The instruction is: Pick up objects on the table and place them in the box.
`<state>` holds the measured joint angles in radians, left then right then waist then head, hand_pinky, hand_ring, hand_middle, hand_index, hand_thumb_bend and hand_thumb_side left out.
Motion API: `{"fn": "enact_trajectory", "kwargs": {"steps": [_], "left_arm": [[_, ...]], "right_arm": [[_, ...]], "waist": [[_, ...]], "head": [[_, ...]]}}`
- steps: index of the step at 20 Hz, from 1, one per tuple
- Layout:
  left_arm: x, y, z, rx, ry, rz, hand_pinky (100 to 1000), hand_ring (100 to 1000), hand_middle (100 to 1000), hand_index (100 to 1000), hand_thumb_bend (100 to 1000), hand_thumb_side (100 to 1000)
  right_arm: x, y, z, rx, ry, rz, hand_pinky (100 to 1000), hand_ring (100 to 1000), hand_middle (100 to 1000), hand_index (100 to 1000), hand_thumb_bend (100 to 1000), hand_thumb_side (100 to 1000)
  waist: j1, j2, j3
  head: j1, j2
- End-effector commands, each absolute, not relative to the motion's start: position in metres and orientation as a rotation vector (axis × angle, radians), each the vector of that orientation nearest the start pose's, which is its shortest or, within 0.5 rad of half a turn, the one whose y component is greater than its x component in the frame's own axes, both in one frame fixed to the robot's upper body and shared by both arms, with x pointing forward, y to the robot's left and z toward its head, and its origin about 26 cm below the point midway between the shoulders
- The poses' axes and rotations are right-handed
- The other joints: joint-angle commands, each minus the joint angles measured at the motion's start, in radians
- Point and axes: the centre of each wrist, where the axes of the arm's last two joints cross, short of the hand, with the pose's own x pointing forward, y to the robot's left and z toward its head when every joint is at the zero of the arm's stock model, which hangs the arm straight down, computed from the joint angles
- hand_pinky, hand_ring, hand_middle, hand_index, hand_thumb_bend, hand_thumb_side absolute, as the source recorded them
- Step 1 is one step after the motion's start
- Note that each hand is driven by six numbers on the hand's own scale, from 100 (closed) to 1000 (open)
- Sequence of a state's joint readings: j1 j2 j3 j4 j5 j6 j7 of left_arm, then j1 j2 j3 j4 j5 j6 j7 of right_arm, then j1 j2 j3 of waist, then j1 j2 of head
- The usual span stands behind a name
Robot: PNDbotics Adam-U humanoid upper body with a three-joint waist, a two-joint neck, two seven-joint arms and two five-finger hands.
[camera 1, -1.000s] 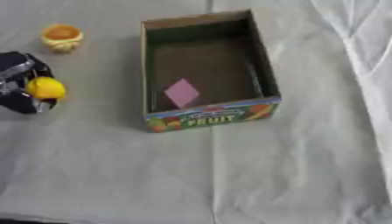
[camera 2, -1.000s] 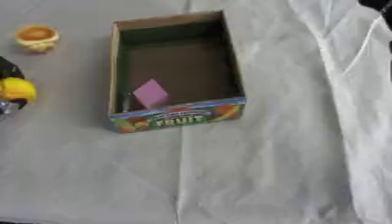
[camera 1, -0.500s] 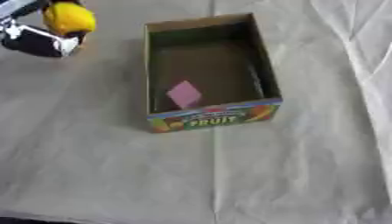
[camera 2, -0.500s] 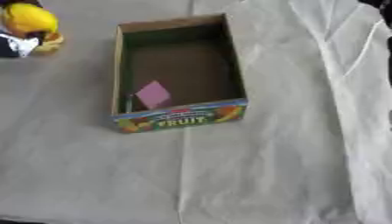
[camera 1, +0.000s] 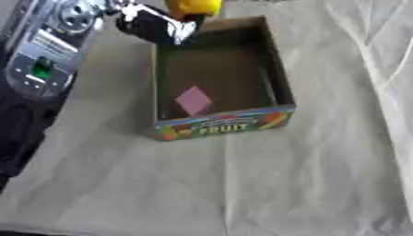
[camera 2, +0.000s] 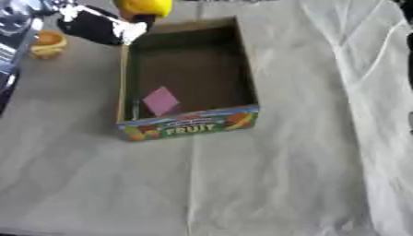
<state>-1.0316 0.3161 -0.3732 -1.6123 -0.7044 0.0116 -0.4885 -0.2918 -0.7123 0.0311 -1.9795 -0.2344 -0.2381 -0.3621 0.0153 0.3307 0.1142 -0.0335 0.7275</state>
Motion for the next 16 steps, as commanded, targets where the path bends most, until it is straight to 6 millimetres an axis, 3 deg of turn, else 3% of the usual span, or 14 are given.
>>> {"fn": "enact_trajectory", "kwargs": {"steps": [1,7,9,11,12,13,16], "left_arm": [[0.373,0.084,0.315,-0.960,2.615,2.114,608,598,531,672,193,100],[0.399,0.073,0.278,-1.048,2.618,2.237,642,637,580,721,225,100],[0.404,0.072,0.270,-1.068,2.599,2.276,701,709,665,803,246,100],[0.407,0.072,0.264,-1.082,2.571,2.321,801,806,777,903,325,100],[0.408,0.073,0.262,-1.091,2.563,2.334,839,840,820,931,378,151],[0.409,0.074,0.261,-1.100,2.560,2.338,878,870,843,951,448,270],[0.411,0.077,0.258,-1.126,2.589,2.314,923,905,870,967,536,342]], "right_arm": [[0.293,-0.308,0.245,-0.269,-2.542,0.243,821,740,743,752,100,757],[0.294,-0.305,0.245,-0.246,-2.545,0.242,821,739,741,751,100,759],[0.294,-0.305,0.245,-0.243,-2.545,0.241,820,740,741,750,100,759],[0.294,-0.305,0.244,-0.243,-2.544,0.238,820,741,740,749,100,760],[0.294,-0.305,0.244,-0.244,-2.543,0.237,820,741,740,749,100,760],[0.293,-0.305,0.244,-0.245,-2.542,0.236,820,741,739,748,100,761],[0.293,-0.305,0.243,-0.245,-2.538,0.234,820,740,738,747,100,762]], "waist": [[-0.006,-0.022,-0.004],[-0.009,-0.018,-0.009],[-0.009,-0.017,-0.010],[-0.009,-0.016,-0.010],[-0.008,-0.015,-0.010],[-0.008,-0.015,-0.010],[-0.006,-0.016,-0.009]], "head": [[0.010,-0.015],[0.019,-0.024],[0.018,-0.027],[0.017,-0.028],[0.017,-0.027],[0.016,-0.027],[0.014,-0.027]]}}
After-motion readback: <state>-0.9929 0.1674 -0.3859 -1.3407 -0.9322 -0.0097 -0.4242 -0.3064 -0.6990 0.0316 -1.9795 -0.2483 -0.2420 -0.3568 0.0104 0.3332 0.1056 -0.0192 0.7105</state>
